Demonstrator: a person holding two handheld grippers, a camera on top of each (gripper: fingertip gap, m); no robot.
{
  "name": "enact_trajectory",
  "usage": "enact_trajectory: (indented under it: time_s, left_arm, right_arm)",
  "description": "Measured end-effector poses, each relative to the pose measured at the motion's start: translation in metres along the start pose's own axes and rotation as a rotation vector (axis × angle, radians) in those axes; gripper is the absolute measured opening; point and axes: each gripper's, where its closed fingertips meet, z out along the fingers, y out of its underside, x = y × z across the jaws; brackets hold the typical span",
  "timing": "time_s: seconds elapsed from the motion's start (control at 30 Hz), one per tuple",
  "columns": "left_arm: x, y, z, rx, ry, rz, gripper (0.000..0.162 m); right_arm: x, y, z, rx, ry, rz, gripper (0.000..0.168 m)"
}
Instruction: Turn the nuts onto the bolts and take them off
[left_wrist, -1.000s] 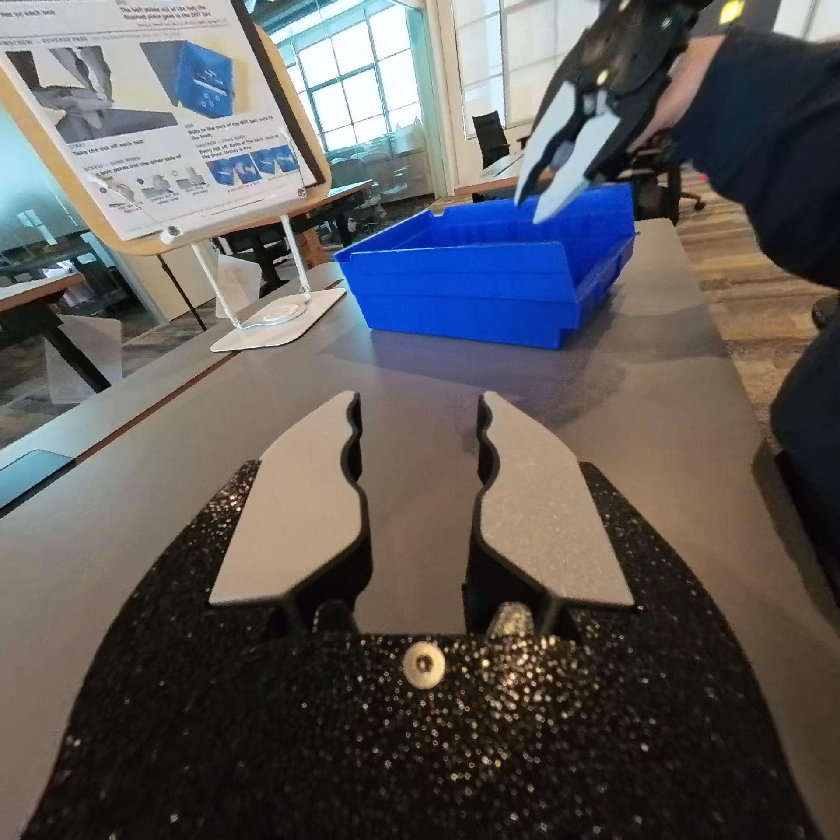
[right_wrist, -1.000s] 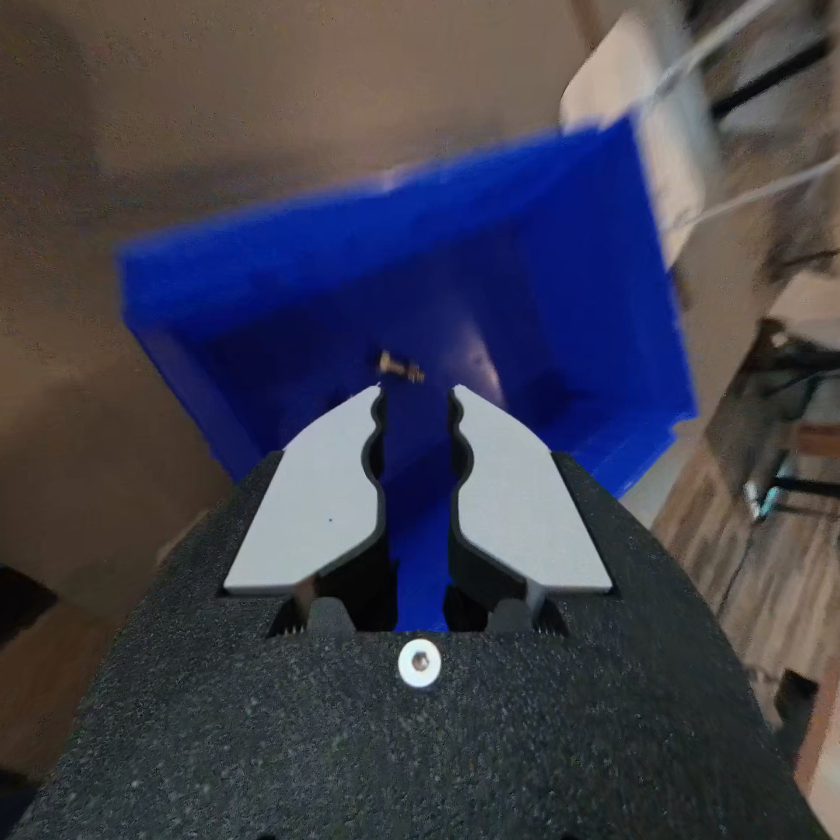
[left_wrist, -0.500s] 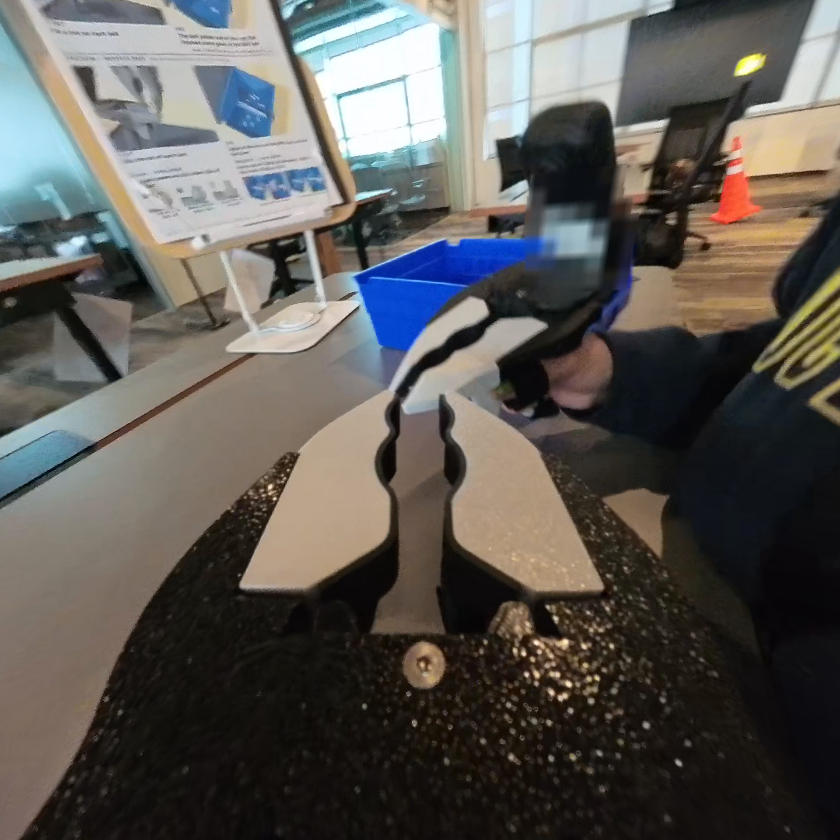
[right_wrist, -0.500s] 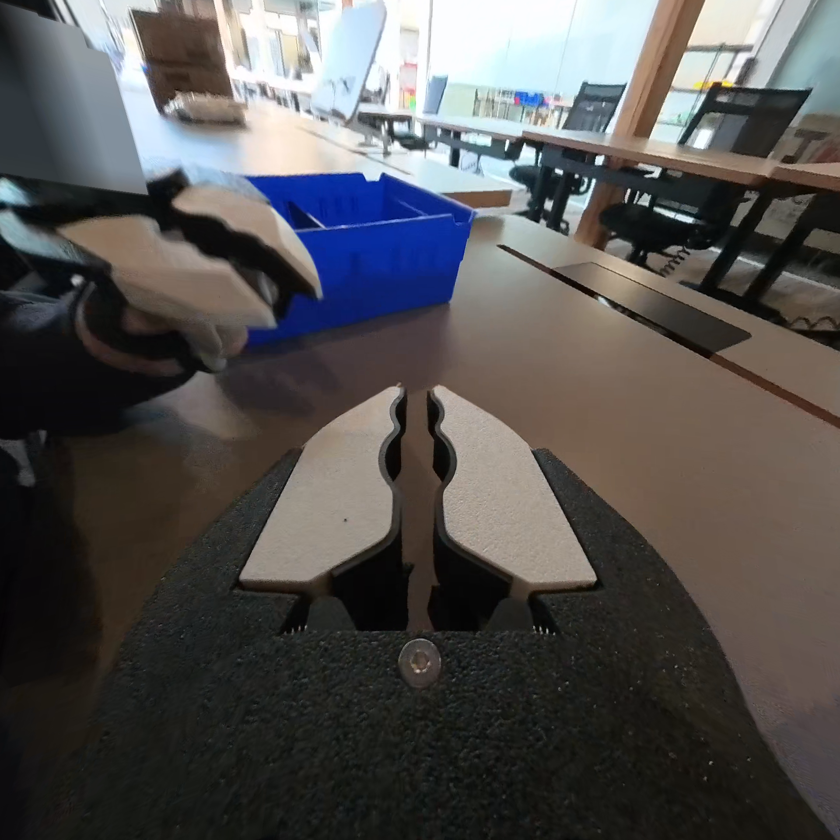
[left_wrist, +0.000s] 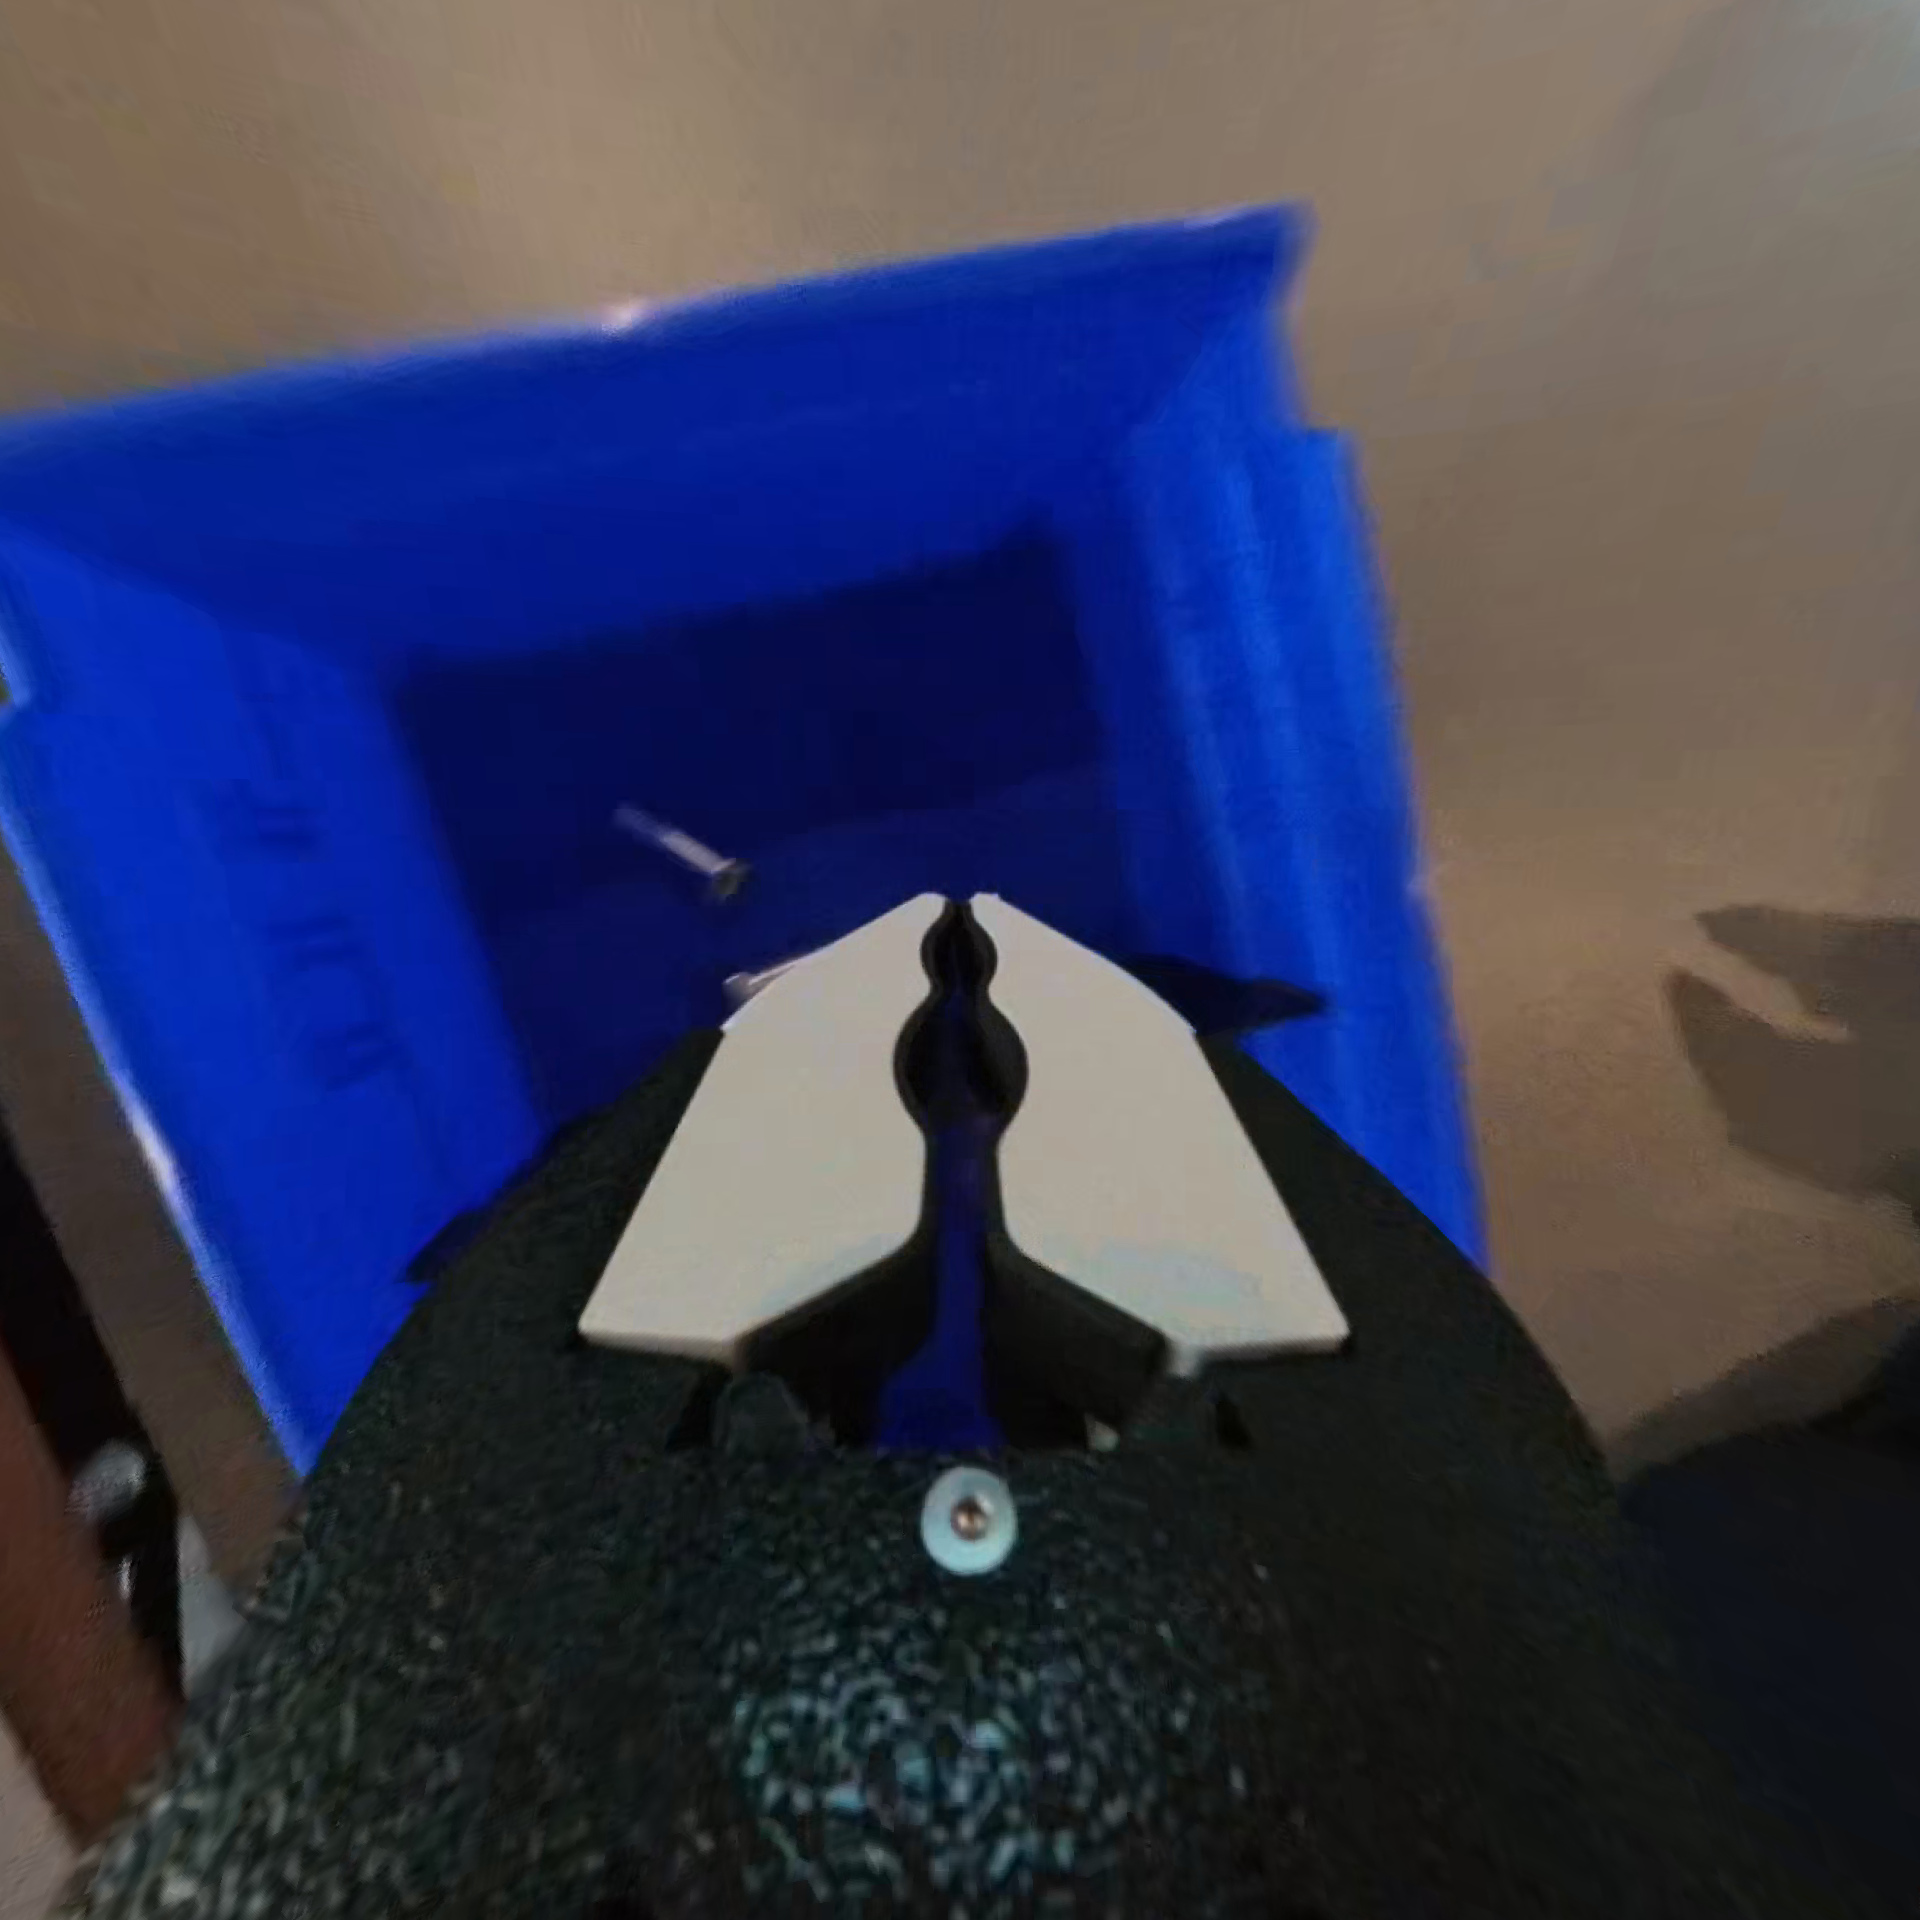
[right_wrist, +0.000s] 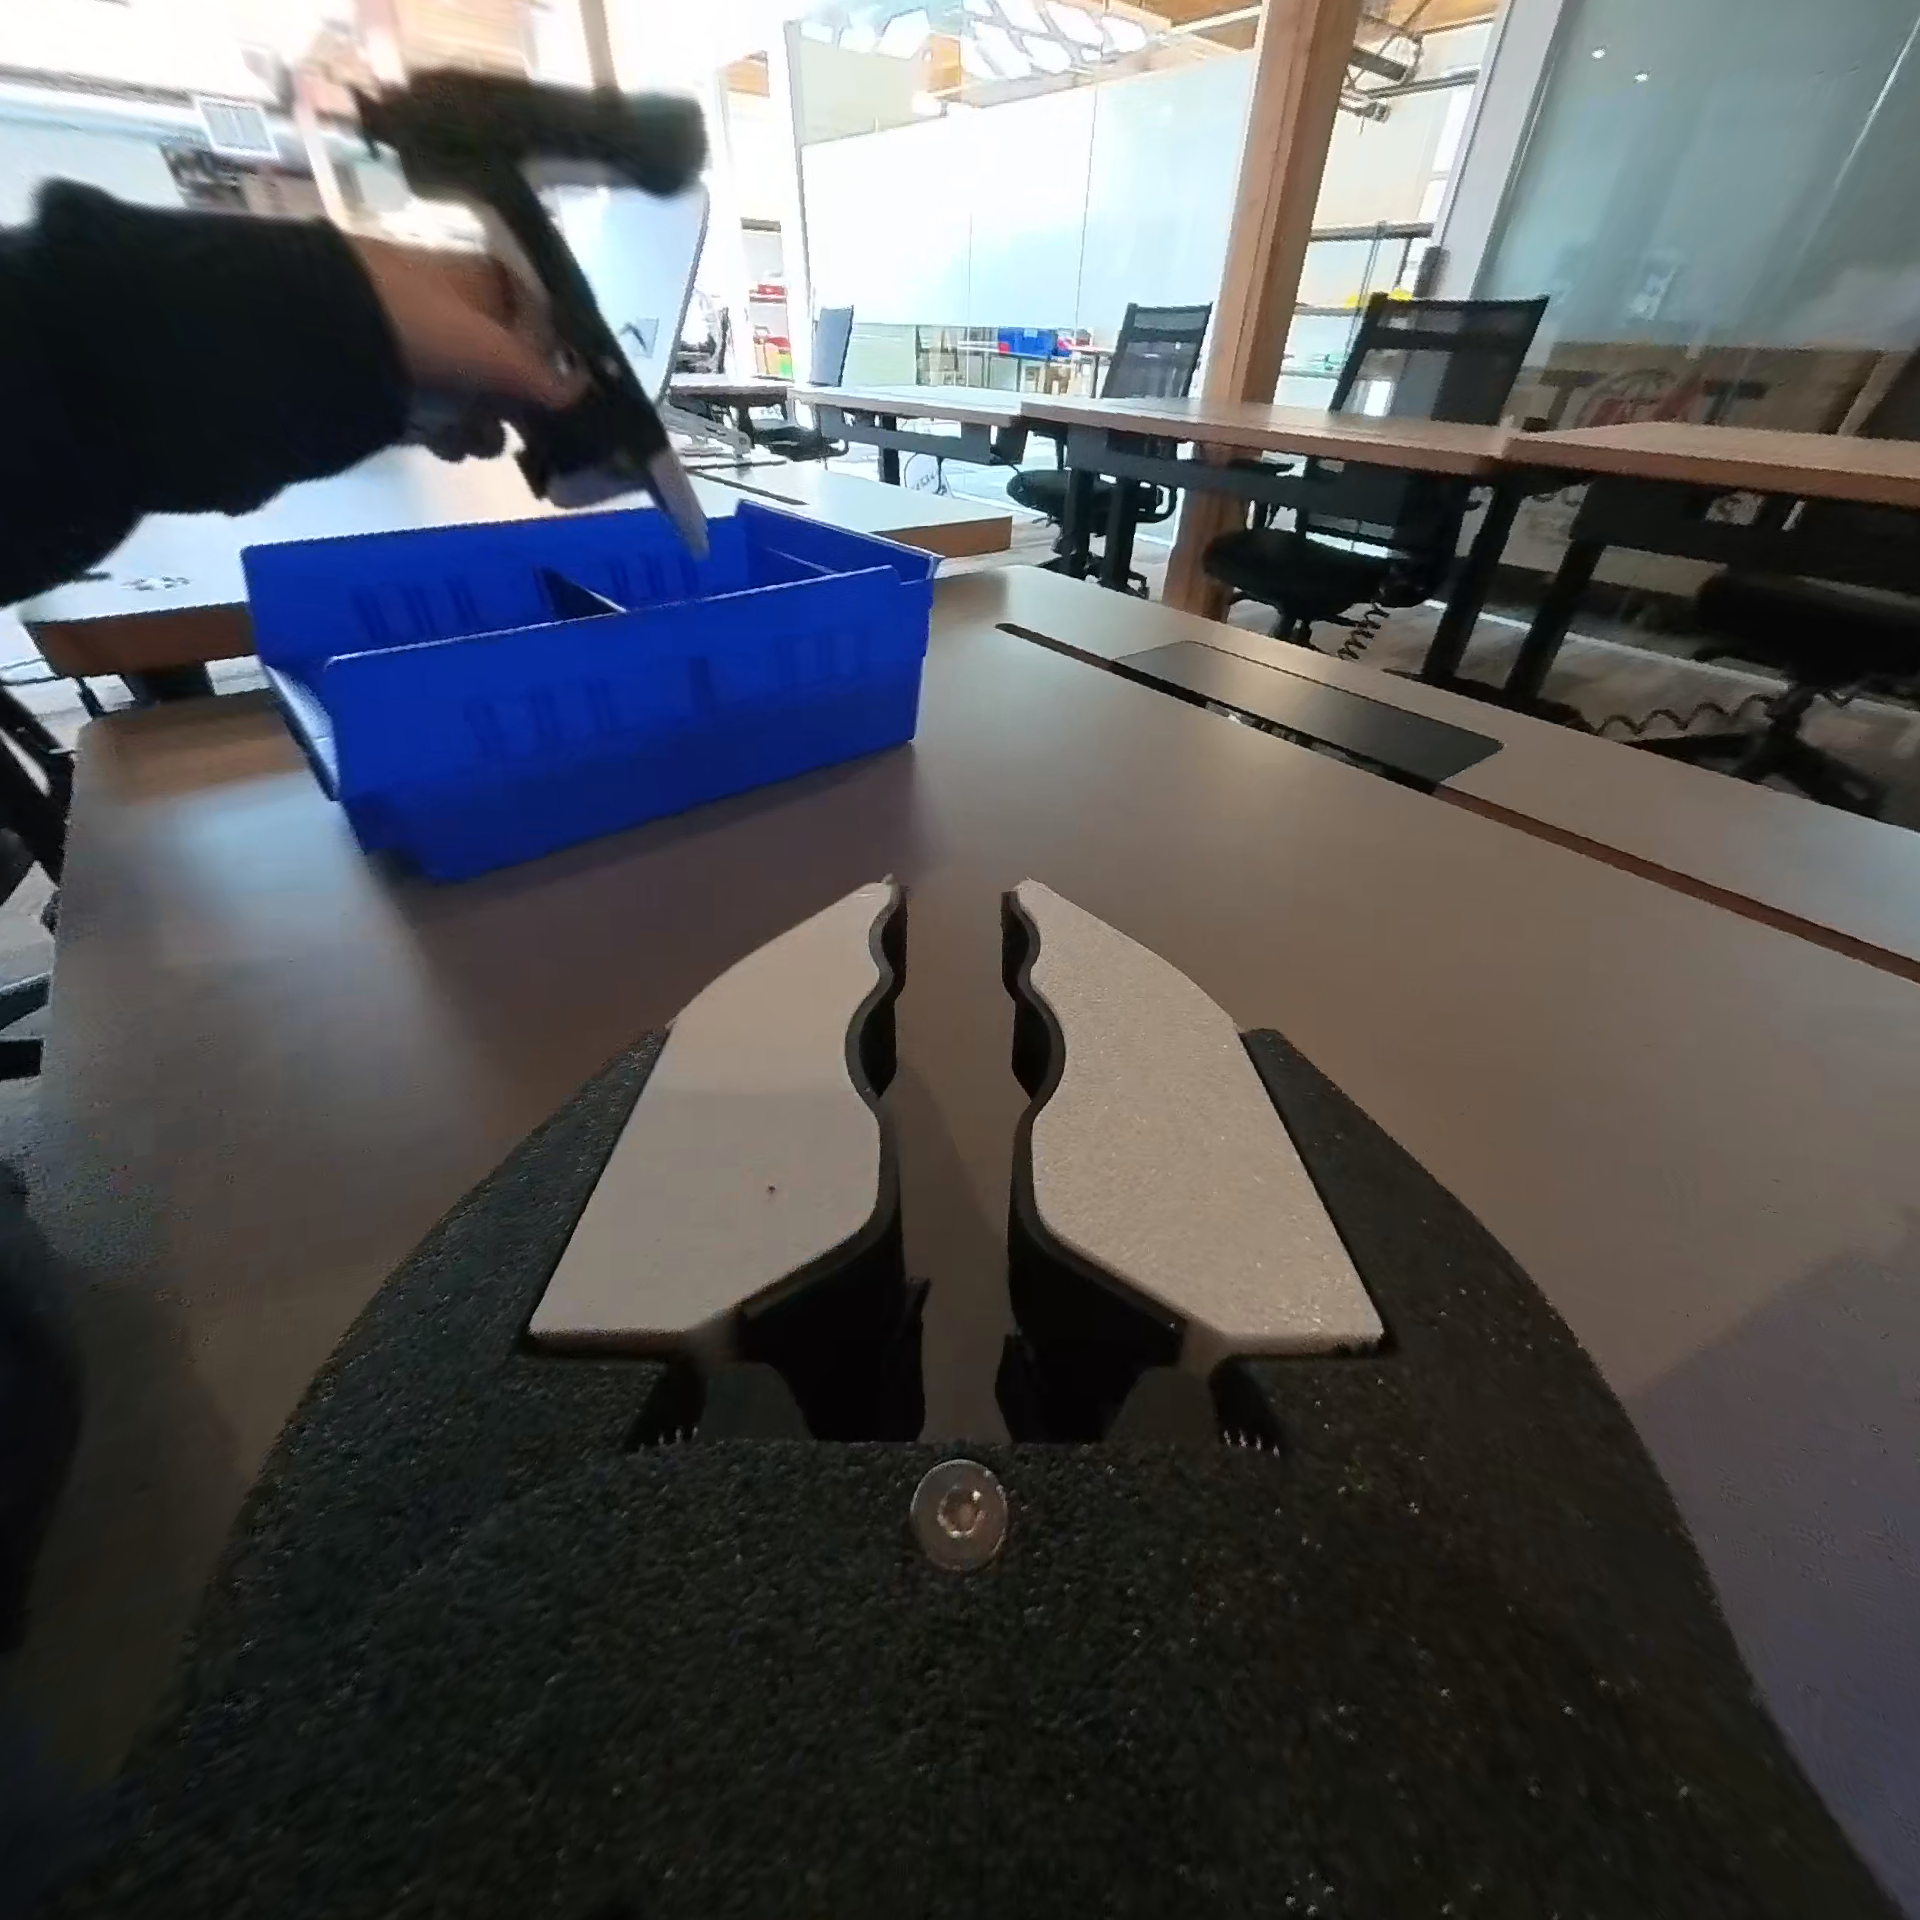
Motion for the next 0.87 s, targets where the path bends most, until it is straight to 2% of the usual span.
enact_trajectory:
  time_s: [0.07,0.17,0.4,0.5,0.57,0.63,0.77,0.87]
  left_arm:
    - [-0.021,0.005,0.016,-0.094,-0.01,-0.112,0.009]
    - [-0.041,0.008,0.035,-0.163,-0.021,-0.237,0.025]
    - [-0.071,0.018,0.059,-0.296,-0.153,-0.315,0.025]
    - [-0.075,0.018,0.066,-0.308,-0.146,-0.336,0.027]
    - [-0.077,0.02,0.069,-0.325,-0.15,-0.333,0.027]
    - [-0.072,0.021,0.071,-0.346,-0.111,-0.31,0.014]
    - [-0.068,0.024,0.063,-0.399,-0.121,-0.22,0.012]
    - [-0.05,0.007,0.043,-0.284,-0.141,-0.095,0.01]
  right_arm:
    - [-0.003,0.0,-0.001,0.004,-0.013,0.001,0.017]
    - [-0.004,-0.001,-0.003,0.011,-0.02,-0.01,0.018]
    - [-0.007,-0.005,-0.005,0.036,-0.04,-0.015,0.018]
    - [-0.009,-0.004,-0.004,0.032,-0.053,-0.024,0.018]
    - [-0.01,-0.003,-0.004,0.028,-0.055,-0.036,0.018]
    - [-0.011,-0.003,-0.003,0.024,-0.057,-0.045,0.018]
    - [-0.011,-0.002,-0.003,0.019,-0.054,-0.063,0.018]
    - [-0.01,-0.001,-0.003,0.015,-0.051,-0.068,0.018]
